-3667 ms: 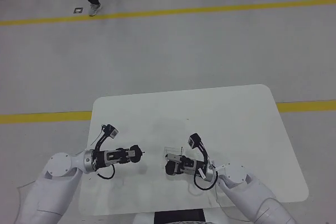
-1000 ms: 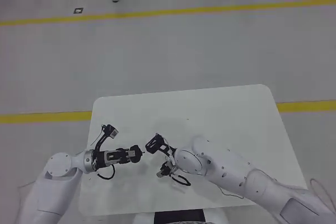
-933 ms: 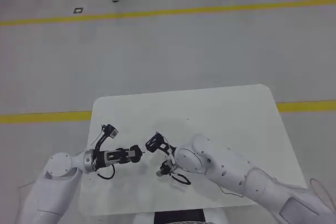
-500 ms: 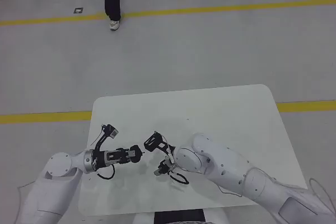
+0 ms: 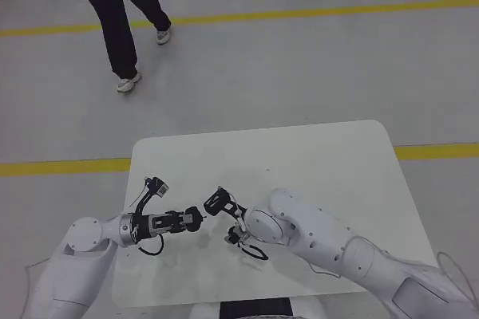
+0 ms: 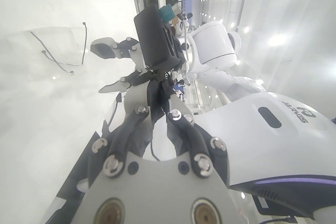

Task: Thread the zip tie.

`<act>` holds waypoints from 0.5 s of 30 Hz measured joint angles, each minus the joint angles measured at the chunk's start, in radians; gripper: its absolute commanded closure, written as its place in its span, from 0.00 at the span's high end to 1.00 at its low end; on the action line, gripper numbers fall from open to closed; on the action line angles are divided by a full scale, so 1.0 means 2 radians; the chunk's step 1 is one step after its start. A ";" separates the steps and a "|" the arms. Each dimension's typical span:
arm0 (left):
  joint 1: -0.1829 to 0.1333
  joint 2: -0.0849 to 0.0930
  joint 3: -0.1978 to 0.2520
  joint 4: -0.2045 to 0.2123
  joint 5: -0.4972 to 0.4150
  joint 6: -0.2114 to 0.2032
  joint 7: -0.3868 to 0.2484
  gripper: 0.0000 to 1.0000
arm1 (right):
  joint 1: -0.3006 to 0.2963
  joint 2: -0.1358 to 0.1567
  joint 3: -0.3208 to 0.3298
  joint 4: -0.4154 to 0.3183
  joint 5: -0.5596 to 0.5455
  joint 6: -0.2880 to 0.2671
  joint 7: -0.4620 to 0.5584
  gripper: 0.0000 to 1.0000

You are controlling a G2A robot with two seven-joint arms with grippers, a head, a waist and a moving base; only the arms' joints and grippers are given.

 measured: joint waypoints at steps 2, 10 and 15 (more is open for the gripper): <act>0.000 0.000 0.000 0.000 0.000 0.000 0.000 0.00 | 0.000 -0.001 0.000 0.005 -0.003 0.001 -0.001 0.11; 0.000 0.000 0.000 0.000 0.000 0.000 0.000 0.00 | -0.003 -0.006 -0.002 0.023 -0.017 0.005 -0.003 0.07; 0.000 0.000 0.000 0.000 0.000 0.000 0.000 0.00 | -0.002 -0.011 -0.008 0.045 -0.021 0.001 -0.007 0.07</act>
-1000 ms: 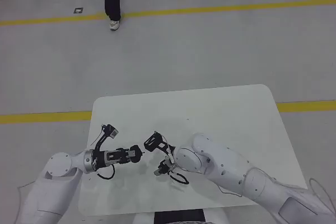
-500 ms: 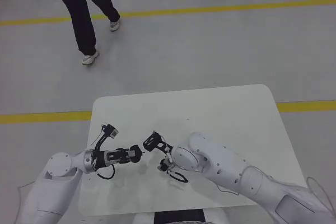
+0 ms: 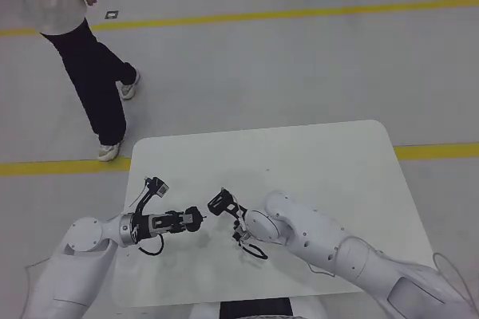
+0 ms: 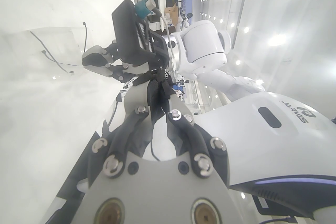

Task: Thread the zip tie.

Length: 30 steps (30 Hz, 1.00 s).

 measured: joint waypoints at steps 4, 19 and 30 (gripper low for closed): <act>0.000 0.000 0.000 0.000 0.000 0.000 0.000 0.00 | 0.004 -0.006 -0.006 0.018 -0.006 0.000 -0.002 0.09; 0.000 0.000 0.000 0.000 0.000 0.000 0.000 0.00 | 0.022 -0.032 -0.025 0.070 -0.011 0.000 0.004 0.19; 0.000 0.000 0.000 0.000 0.000 0.000 0.000 0.00 | 0.026 -0.044 -0.027 0.092 -0.015 -0.004 0.012 0.21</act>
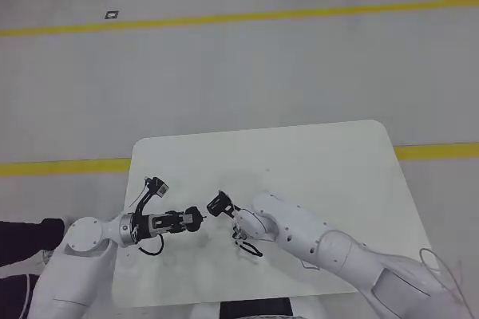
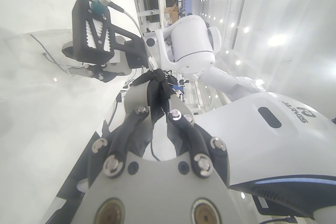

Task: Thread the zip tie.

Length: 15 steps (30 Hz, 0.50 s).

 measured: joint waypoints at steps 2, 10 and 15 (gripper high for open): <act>0.000 0.000 0.000 0.000 0.000 0.000 0.000 0.00 | 0.001 -0.002 -0.001 0.004 -0.002 0.000 0.001 0.20; 0.000 0.000 0.000 0.000 0.000 0.000 0.000 0.00 | 0.003 -0.011 -0.003 0.021 -0.007 -0.001 0.004 0.20; 0.000 0.000 0.000 0.000 0.000 0.000 0.000 0.00 | 0.005 -0.015 -0.002 0.031 -0.011 -0.002 0.004 0.20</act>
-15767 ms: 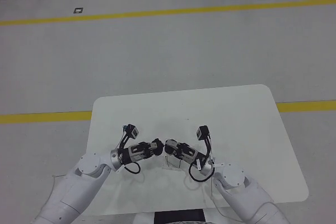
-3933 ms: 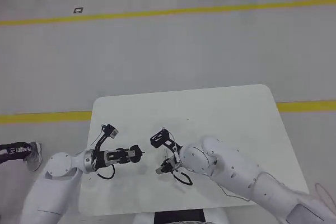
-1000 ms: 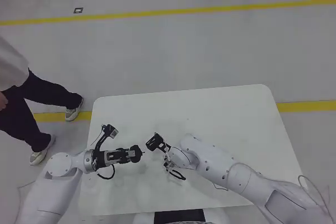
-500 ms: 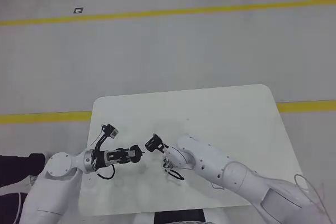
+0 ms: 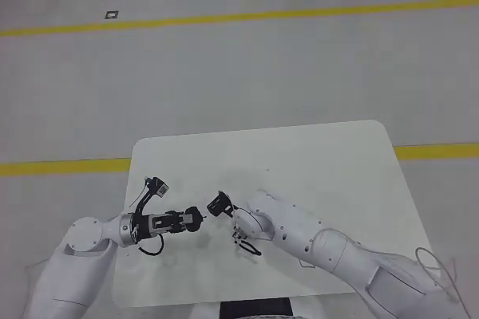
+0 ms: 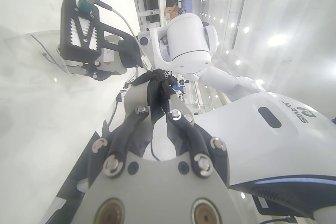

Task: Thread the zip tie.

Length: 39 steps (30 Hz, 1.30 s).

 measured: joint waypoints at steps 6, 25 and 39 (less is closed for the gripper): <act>0.000 0.000 0.000 0.000 0.000 0.000 0.000 0.00 | 0.002 -0.005 0.001 0.010 -0.005 -0.003 0.001 0.17; 0.000 0.000 0.000 0.000 0.000 0.000 0.000 0.00 | -0.001 -0.015 0.010 0.015 -0.021 -0.009 0.011 0.16; 0.000 0.000 0.000 0.000 0.000 0.000 0.000 0.00 | -0.004 -0.021 0.011 0.019 -0.038 -0.022 0.026 0.18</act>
